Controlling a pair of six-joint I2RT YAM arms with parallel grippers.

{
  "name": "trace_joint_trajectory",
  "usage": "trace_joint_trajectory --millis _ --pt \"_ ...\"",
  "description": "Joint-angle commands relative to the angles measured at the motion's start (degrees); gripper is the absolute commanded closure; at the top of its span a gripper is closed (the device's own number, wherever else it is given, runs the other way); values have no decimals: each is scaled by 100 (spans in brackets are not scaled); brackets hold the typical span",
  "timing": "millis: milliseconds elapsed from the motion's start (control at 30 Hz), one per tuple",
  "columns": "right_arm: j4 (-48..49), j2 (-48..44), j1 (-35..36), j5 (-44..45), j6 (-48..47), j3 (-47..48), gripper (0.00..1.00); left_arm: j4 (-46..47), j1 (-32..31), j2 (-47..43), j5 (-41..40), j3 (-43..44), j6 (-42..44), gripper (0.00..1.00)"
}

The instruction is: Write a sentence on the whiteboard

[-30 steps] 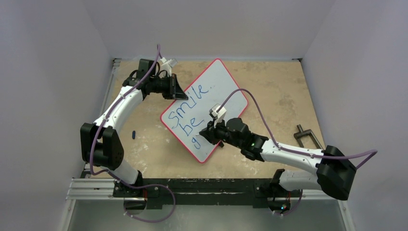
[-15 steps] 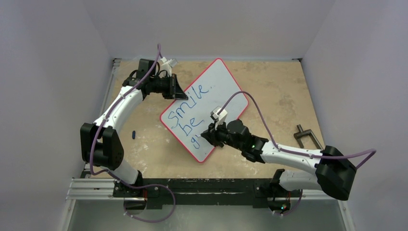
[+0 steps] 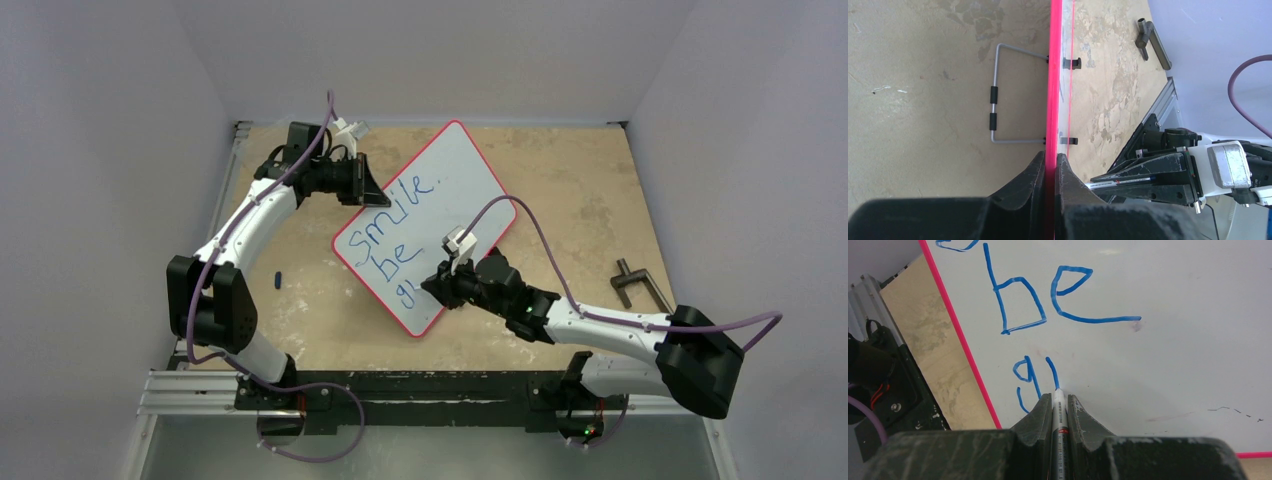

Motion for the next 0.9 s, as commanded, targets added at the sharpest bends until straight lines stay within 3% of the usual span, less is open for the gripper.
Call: trace_joint_trajectory --millis 0,533,867 --pt "-199 93 13 227 -70 104 100 156 61 -180 -382 121 -97 100" --pt "-421 479 10 374 -97 852 100 138 58 -205 -402 130 -79 100" --pt "-701 593 -25 898 -81 1079 100 139 60 -207 -405 130 -78 100"
